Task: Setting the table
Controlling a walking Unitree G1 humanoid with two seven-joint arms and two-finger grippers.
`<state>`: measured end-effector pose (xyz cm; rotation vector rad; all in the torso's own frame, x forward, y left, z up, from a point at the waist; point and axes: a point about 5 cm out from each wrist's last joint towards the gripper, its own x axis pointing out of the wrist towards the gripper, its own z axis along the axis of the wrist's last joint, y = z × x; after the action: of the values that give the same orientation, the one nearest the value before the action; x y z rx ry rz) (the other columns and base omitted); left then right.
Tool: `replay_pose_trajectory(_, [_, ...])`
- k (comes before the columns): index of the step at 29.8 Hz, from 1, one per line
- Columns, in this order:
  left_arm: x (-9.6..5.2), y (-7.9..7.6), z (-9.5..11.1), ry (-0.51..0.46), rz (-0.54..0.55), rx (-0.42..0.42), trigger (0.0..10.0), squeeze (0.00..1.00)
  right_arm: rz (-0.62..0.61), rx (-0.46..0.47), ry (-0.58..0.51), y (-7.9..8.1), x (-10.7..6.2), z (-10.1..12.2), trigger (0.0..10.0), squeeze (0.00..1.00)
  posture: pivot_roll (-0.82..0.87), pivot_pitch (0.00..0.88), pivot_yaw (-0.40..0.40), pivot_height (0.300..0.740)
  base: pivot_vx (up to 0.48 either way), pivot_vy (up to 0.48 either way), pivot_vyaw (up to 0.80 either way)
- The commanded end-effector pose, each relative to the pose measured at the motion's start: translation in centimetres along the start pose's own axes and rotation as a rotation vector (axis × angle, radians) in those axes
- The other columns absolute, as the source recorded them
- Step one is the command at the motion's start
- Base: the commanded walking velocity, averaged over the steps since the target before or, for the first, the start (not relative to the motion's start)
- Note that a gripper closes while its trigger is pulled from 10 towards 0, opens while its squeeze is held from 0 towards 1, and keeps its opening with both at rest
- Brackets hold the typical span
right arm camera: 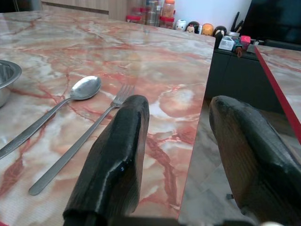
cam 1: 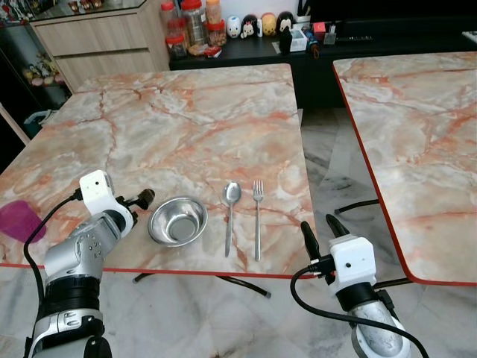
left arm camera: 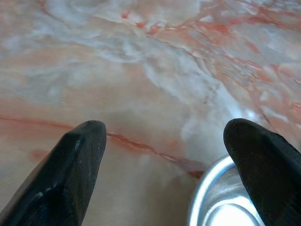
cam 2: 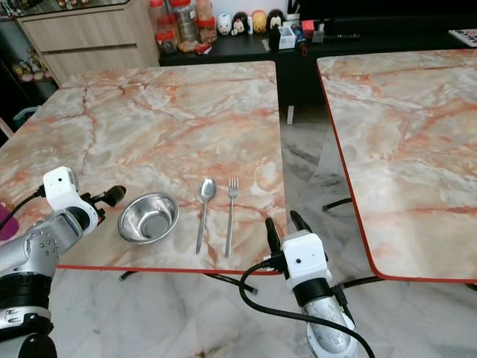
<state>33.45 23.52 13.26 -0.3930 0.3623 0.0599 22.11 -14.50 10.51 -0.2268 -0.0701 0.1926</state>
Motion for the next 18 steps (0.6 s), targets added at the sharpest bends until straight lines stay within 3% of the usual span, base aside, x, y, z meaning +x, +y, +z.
replay_pose_trajectory(1, [-0.5, 0.5, -0.1, 0.012, -0.005, 0.004, 10.0, 0.0, 0.008, 0.007, -0.009, 0.1, 0.1, 0.3, 10.0, 0.0, -0.08, 0.081, 0.118, 0.74, 0.0, 0.0, 0.0])
replay_pose_trajectory(10, [-1.3, 1.1, -0.7, 0.038, -0.023, 0.024, 10.0, 0.0, 0.01, 0.013, -0.009, 0.2, 0.2, 0.3, 10.0, 0.0, -0.08, 0.081, 0.12, 0.74, 0.0, 0.0, 0.0])
replay_pose_trajectory(18, [-2.0, 0.3, -0.9, 0.043, -0.119, 0.043, 10.0, 0.0, 0.011, 0.016, -0.009, 0.1, 0.3, 0.3, 10.0, 0.0, -0.07, 0.078, 0.119, 0.74, 0.0, 0.0, 0.0])
